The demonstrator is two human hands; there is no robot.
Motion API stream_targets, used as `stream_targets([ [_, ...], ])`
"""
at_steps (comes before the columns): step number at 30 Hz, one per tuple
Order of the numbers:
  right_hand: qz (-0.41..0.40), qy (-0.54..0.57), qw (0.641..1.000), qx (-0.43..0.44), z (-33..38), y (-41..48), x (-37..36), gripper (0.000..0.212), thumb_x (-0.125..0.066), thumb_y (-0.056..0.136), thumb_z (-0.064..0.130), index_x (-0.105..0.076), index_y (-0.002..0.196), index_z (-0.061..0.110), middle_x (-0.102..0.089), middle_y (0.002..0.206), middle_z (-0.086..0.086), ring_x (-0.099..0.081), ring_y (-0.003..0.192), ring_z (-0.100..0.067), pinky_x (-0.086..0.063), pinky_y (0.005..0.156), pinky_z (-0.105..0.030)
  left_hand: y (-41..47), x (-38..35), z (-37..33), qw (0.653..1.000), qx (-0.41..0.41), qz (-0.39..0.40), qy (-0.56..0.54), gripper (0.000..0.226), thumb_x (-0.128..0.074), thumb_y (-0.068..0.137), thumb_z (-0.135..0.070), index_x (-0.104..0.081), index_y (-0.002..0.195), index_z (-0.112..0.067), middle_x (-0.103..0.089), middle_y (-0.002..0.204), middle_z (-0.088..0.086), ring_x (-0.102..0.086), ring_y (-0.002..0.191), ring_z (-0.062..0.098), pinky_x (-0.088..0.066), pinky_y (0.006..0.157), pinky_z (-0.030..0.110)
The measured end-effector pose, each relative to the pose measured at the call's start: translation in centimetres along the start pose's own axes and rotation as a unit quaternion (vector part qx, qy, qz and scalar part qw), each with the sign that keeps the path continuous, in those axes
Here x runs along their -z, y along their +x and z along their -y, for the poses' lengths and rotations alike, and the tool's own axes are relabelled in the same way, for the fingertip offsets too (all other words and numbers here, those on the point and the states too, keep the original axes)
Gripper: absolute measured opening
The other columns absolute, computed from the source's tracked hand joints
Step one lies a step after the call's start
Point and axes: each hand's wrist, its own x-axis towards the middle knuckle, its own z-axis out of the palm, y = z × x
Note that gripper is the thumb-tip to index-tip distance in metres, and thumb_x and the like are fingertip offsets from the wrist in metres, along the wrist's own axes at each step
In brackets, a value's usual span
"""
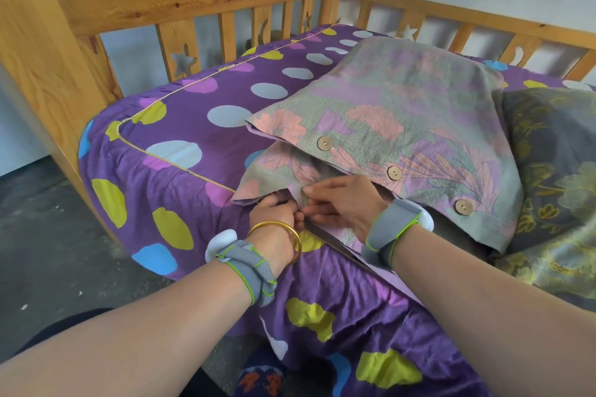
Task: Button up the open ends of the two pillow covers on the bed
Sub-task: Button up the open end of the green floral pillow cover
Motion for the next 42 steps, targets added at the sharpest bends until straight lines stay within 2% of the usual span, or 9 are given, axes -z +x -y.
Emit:
stream_targets([
  [5, -0.103, -0.246, 0.957, 0.111, -0.8, 1.0, 0.3, 0.014, -0.073, 0.075, 0.019, -0.068, 0.062, 0.018, -0.072, 0.063, -0.005, -0.069, 0.054, -0.013, -0.060, 0.062, -0.030, 0.1, 0.2, -0.2, 0.994, -0.058, 0.016, 0.094, 0.030, -0.055, 0.080, 0.011, -0.055, 0.059, -0.011, -0.047, 0.028, -0.005, -0.043, 0.022, 0.004, -0.036, 0.030, 0.011],
  [10, -0.157, -0.591, 0.741, 0.276, -0.5, 0.8, 0.1, 0.014, -0.058, 0.084, 0.036, -0.061, 0.090, 0.024, -0.071, 0.093, -0.006, -0.065, 0.088, -0.032, -0.045, 0.068, -0.033, -0.2, -0.6, -1.1, 0.953, -0.134, 0.043, 0.269, 0.033, -0.055, 0.065, -0.038, -0.064, 0.064, -0.006, -0.073, 0.077, 0.020, -0.071, 0.075, 0.035, -0.058, 0.075, 0.051],
  [12, -0.154, -0.634, 0.675, 0.345, -0.8, 0.7, 0.2, 0.022, -0.053, 0.088, 0.035, -0.057, 0.100, 0.017, -0.069, 0.099, -0.007, -0.064, 0.090, -0.034, -0.038, 0.065, -0.034, -0.6, -0.6, -1.7, 0.953, -0.133, 0.042, 0.271, 0.040, -0.061, 0.071, -0.047, -0.061, 0.061, -0.008, -0.069, 0.067, 0.016, -0.068, 0.060, 0.029, -0.059, 0.068, 0.045],
  [16, -0.116, -0.621, 0.669, 0.391, -1.2, 0.8, 1.5, 0.025, -0.054, 0.085, 0.037, -0.057, 0.097, 0.016, -0.068, 0.097, -0.005, -0.064, 0.085, -0.033, -0.038, 0.063, -0.034, -0.4, -0.2, -1.7, 0.979, -0.076, 0.024, 0.185, 0.037, -0.073, 0.079, -0.030, -0.049, 0.062, -0.007, -0.049, 0.052, 0.010, -0.038, 0.021, 0.007, -0.039, 0.033, 0.017],
  [21, -0.124, -0.611, 0.609, 0.491, -2.4, 1.0, 1.4, 0.025, -0.051, 0.071, 0.040, -0.058, 0.073, 0.016, -0.063, 0.067, -0.002, -0.059, 0.050, -0.028, -0.038, 0.040, -0.029, 1.1, 0.0, -1.3, 0.991, -0.031, -0.009, 0.131, 0.033, -0.077, 0.074, -0.018, -0.046, 0.070, -0.007, -0.049, 0.054, 0.009, -0.034, 0.020, 0.005, -0.038, 0.044, 0.022],
  [24, -0.142, -0.574, 0.667, 0.454, -2.6, 1.5, 1.5, 0.017, -0.062, 0.073, 0.036, -0.060, 0.075, 0.019, -0.066, 0.070, 0.000, -0.062, 0.058, -0.027, -0.042, 0.048, -0.030, 1.6, 0.2, -0.9, 0.994, -0.019, -0.012, 0.110, 0.033, -0.075, 0.077, -0.015, -0.043, 0.067, -0.010, -0.049, 0.048, 0.006, -0.036, 0.019, 0.004, -0.036, 0.040, 0.018],
  [30, -0.058, -0.124, 0.990, 0.046, -0.8, 1.5, 0.1, 0.010, -0.072, 0.082, 0.017, -0.072, 0.079, 0.008, -0.068, 0.064, -0.008, -0.062, 0.046, -0.014, -0.058, 0.054, -0.031, 2.4, 0.1, -0.2, 0.995, 0.003, -0.010, 0.100, 0.027, -0.072, 0.079, -0.015, -0.052, 0.063, -0.006, -0.048, 0.027, -0.003, -0.044, 0.037, 0.016, -0.032, 0.044, 0.020],
  [37, 0.003, -0.096, 0.994, -0.045, -0.6, 0.9, 0.4, 0.013, -0.071, 0.084, 0.018, -0.073, 0.085, 0.006, -0.061, 0.060, 0.000, -0.041, 0.035, -0.001, -0.035, 0.034, -0.011, 2.5, 0.3, -1.5, 0.987, -0.055, -0.111, 0.104, 0.058, -0.067, 0.062, -0.047, -0.064, 0.104, -0.006, -0.069, 0.100, 0.014, -0.068, 0.090, 0.031, -0.057, 0.082, 0.043],
  [42, 0.037, -0.159, 0.987, 0.004, -0.9, -0.1, 0.7, 0.018, -0.067, 0.088, 0.015, -0.070, 0.096, -0.001, -0.066, 0.065, -0.006, -0.052, 0.034, -0.002, -0.038, 0.034, -0.013, 3.8, 1.7, -3.9, 0.943, -0.178, -0.259, 0.106, 0.021, -0.057, 0.085, -0.012, -0.064, 0.105, -0.008, -0.062, 0.099, 0.012, -0.060, 0.096, 0.026, -0.042, 0.081, 0.029],
])
